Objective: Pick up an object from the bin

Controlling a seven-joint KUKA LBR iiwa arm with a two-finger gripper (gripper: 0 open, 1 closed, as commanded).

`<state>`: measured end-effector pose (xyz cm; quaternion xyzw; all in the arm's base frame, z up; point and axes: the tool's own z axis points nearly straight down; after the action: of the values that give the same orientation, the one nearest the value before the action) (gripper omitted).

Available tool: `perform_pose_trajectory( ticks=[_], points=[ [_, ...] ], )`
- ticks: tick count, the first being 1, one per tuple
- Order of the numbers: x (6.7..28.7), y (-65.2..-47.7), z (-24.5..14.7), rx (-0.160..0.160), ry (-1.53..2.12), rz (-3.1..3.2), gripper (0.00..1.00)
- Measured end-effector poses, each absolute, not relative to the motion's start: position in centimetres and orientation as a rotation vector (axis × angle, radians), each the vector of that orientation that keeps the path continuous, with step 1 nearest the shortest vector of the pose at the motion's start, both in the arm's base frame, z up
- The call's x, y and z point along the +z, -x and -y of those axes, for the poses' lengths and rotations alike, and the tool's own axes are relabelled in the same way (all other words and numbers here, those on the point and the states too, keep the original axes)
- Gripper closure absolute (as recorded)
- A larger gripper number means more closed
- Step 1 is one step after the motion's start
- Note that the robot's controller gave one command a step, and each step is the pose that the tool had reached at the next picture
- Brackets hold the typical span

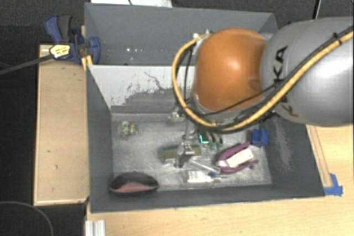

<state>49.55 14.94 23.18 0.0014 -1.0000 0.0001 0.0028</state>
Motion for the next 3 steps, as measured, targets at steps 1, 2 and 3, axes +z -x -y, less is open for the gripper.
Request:
perform_pose_trajectory(
  ticks=[1, 2, 3],
  points=[
    [7.1, -54.5, -9.3, -0.004, -0.224, 3.141, 0.0],
    [10.3, -56.6, -10.6, -0.003, -0.22, 3.141, 0.0],
    [10.0, -56.2, -9.3, 0.0, -0.331, 3.122, 0.0]
  ],
)
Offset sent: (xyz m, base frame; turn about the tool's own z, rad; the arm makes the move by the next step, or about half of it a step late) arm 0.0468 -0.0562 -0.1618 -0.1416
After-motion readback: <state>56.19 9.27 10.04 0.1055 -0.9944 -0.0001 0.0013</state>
